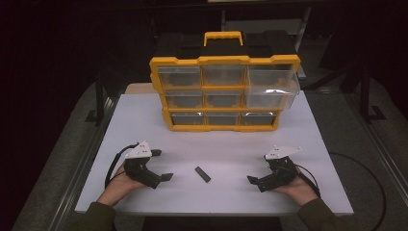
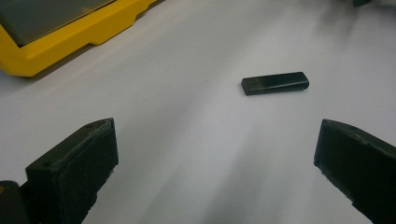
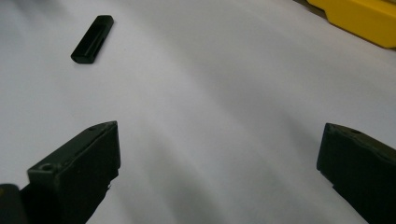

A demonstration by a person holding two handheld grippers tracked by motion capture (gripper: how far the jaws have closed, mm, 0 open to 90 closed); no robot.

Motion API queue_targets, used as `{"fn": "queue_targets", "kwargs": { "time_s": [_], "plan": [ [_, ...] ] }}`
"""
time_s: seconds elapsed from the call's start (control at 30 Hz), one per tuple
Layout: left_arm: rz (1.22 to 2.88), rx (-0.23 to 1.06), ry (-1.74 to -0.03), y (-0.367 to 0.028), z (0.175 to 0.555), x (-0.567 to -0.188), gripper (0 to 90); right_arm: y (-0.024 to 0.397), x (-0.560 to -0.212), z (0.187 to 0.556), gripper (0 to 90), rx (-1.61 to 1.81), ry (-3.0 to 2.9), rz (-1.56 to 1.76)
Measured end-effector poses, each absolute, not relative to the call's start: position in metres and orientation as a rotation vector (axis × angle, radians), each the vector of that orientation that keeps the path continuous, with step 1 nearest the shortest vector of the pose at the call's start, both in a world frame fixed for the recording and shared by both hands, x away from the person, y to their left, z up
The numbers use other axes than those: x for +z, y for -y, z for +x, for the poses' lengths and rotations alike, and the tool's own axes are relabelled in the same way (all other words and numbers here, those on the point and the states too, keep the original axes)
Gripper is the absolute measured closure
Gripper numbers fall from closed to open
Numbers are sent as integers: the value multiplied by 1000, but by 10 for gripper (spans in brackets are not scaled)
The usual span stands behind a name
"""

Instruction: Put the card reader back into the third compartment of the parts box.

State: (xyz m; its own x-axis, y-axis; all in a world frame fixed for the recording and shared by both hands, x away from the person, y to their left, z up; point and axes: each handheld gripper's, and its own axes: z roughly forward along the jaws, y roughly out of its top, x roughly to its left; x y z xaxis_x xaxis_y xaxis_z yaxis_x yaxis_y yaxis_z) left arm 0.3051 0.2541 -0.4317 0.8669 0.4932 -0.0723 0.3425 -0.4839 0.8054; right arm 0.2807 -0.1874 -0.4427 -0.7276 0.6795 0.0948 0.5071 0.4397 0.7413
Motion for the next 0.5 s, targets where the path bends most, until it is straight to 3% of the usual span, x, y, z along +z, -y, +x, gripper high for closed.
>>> {"fn": "queue_targets", "kwargs": {
  "time_s": [0.5],
  "plan": [
    [2124,234,-644,-253,306,-429,0,187,-443,281,0,1185,-2485,1031]
  ]
}}
